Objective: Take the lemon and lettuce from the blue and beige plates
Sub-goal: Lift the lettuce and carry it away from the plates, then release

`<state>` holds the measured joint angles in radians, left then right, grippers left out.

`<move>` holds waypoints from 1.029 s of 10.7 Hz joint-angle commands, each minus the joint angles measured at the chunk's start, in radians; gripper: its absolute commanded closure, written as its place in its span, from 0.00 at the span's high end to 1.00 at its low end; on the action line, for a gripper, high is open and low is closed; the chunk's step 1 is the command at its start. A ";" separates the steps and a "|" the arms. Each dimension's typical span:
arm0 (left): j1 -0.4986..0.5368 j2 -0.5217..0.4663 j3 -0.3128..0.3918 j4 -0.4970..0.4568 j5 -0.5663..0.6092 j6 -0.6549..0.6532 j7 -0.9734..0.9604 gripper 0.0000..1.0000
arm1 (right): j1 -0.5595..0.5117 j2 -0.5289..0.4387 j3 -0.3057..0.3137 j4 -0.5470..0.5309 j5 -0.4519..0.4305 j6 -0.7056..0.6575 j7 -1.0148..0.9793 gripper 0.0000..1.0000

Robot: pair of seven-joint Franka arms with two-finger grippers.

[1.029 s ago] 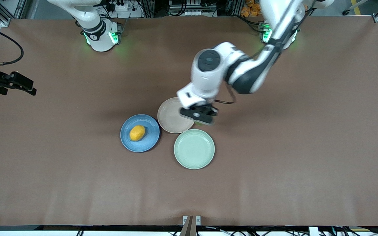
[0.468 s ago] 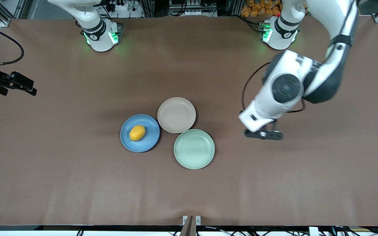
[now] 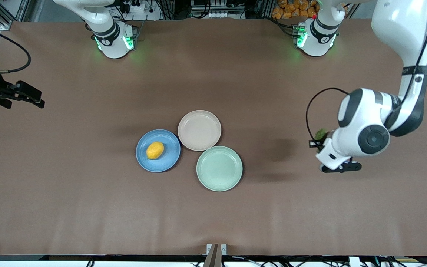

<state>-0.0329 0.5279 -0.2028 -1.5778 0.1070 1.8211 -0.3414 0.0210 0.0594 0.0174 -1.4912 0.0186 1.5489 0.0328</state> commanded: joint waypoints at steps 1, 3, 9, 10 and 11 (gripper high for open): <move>0.001 0.056 0.058 -0.002 -0.010 0.050 0.095 0.00 | 0.043 0.029 0.009 -0.021 0.003 0.046 0.015 1.00; 0.001 0.107 0.115 0.005 -0.003 0.113 0.212 0.13 | 0.057 0.094 0.070 -0.023 0.001 0.082 0.016 1.00; -0.016 0.067 0.112 0.024 -0.003 0.121 0.246 1.00 | 0.188 0.250 0.136 -0.196 0.001 0.394 0.417 1.00; -0.016 0.043 0.109 0.027 -0.004 0.113 0.248 1.00 | 0.194 0.298 0.142 -0.196 0.001 0.434 0.526 1.00; -0.018 0.020 0.103 0.033 -0.007 0.107 0.248 1.00 | 0.198 0.336 0.142 -0.196 0.000 0.462 0.633 1.00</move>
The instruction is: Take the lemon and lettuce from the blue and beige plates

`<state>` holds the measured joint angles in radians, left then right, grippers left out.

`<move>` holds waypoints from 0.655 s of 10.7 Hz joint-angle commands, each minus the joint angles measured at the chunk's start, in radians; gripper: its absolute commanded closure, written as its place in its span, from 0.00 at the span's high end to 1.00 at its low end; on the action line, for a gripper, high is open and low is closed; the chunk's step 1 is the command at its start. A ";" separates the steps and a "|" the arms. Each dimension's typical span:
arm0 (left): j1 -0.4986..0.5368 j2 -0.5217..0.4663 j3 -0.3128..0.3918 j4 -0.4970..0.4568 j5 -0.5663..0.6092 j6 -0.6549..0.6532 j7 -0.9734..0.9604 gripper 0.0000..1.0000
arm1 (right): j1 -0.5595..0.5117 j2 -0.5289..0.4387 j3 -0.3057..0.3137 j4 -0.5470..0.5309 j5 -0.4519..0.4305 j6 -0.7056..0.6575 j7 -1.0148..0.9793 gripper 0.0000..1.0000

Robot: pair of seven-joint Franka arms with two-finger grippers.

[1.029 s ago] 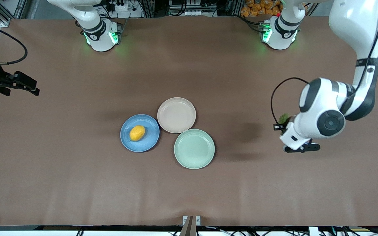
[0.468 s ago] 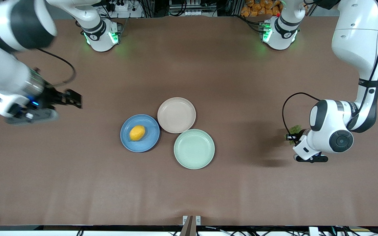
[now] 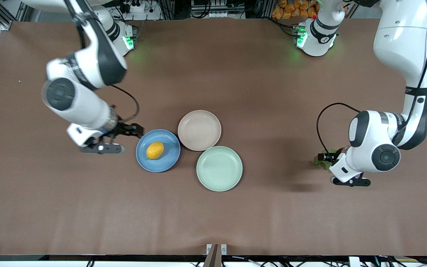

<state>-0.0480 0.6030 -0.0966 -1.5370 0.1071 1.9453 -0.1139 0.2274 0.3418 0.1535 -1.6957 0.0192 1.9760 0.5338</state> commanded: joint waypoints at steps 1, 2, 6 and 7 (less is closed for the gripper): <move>-0.004 -0.086 -0.003 -0.006 -0.009 -0.032 0.020 1.00 | -0.008 0.081 0.004 0.010 -0.001 0.053 0.181 1.00; -0.015 -0.109 -0.003 0.006 -0.010 -0.055 0.020 1.00 | -0.007 0.101 0.004 0.010 -0.001 0.070 0.237 1.00; -0.024 -0.267 -0.005 0.050 -0.012 -0.227 0.019 1.00 | 0.006 0.181 0.006 0.010 0.001 0.164 0.408 1.00; -0.023 -0.291 -0.003 0.099 -0.013 -0.271 0.019 1.00 | 0.007 0.203 0.006 0.008 0.001 0.181 0.416 1.00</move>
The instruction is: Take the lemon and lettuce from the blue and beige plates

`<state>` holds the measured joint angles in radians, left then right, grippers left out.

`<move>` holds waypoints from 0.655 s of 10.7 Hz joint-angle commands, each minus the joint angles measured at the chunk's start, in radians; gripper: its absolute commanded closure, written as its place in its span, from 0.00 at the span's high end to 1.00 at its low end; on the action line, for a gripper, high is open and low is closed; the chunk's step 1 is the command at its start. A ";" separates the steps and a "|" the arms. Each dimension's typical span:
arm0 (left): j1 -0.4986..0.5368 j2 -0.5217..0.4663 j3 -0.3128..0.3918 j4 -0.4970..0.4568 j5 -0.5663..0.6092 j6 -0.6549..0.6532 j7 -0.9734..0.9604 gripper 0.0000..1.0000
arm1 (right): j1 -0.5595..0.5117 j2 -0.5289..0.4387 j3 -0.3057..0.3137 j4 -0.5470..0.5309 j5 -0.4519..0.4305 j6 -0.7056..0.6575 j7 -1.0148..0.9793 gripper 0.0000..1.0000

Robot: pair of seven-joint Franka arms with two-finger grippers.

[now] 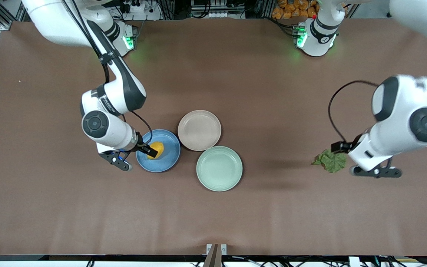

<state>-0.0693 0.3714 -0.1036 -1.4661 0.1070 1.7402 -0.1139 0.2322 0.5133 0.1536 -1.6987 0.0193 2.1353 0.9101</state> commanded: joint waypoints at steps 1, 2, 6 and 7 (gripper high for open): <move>-0.001 -0.086 0.001 0.039 -0.016 -0.114 0.020 1.00 | 0.003 0.046 0.006 0.011 0.001 0.037 0.056 1.00; -0.003 -0.126 0.008 0.038 -0.041 -0.145 0.020 1.00 | 0.003 0.065 0.004 0.011 0.001 0.040 0.058 1.00; 0.000 -0.262 0.015 0.018 -0.084 -0.176 0.005 1.00 | 0.006 0.100 0.006 0.011 0.002 0.043 0.058 1.00; 0.011 -0.288 0.015 0.006 -0.096 -0.174 0.003 1.00 | 0.004 0.106 0.006 0.011 0.002 0.057 0.056 1.00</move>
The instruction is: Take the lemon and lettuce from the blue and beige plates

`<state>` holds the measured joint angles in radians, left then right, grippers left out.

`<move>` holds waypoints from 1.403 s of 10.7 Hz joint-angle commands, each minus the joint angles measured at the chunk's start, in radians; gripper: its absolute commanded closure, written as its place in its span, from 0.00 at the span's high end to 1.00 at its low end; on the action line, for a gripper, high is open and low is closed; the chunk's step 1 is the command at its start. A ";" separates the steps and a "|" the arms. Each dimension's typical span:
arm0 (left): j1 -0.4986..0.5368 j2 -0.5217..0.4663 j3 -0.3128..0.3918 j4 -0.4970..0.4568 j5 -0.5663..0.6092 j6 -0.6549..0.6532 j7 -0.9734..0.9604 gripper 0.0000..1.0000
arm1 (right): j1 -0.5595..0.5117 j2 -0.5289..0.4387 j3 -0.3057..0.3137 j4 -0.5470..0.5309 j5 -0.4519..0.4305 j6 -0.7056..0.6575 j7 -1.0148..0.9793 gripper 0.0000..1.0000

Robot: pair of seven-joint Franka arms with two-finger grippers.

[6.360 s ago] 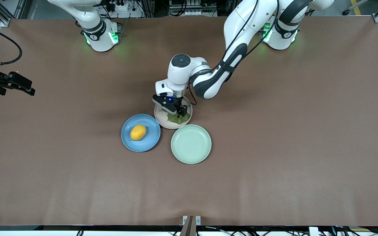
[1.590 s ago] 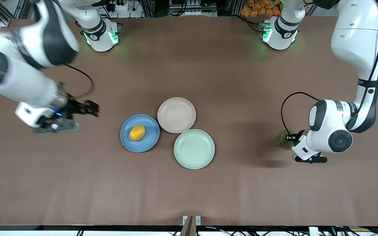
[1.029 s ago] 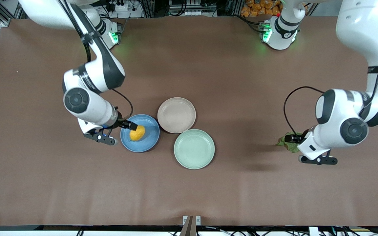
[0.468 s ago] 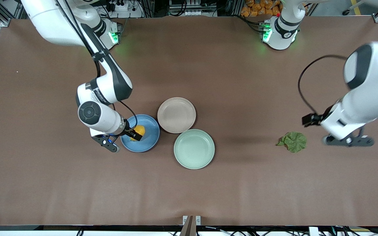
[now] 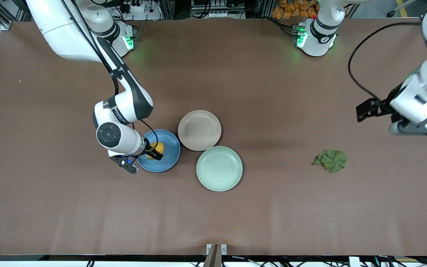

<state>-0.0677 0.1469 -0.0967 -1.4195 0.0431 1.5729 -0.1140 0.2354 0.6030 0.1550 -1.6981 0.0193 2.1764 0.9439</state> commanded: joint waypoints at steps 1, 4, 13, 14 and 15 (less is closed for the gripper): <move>0.016 -0.082 0.008 -0.053 -0.038 -0.008 0.004 1.00 | 0.001 0.023 0.005 0.011 0.002 0.020 0.022 1.00; 0.020 -0.136 0.009 -0.110 -0.045 0.002 -0.006 1.00 | 0.008 0.040 0.005 0.011 0.002 0.042 0.022 1.00; 0.020 -0.144 0.009 -0.119 -0.032 0.015 0.014 1.00 | 0.021 0.052 0.005 -0.005 -0.009 0.054 0.009 0.52; 0.020 -0.144 0.009 -0.119 -0.032 0.015 0.011 1.00 | 0.021 0.046 0.005 -0.005 -0.010 0.048 0.009 0.41; 0.020 -0.144 0.009 -0.121 -0.037 0.015 -0.001 1.00 | 0.022 0.038 0.005 -0.003 -0.010 0.043 0.010 0.38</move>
<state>-0.0514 0.0264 -0.0893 -1.5148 0.0221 1.5725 -0.1153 0.2537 0.6551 0.1577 -1.6975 0.0187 2.2263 0.9460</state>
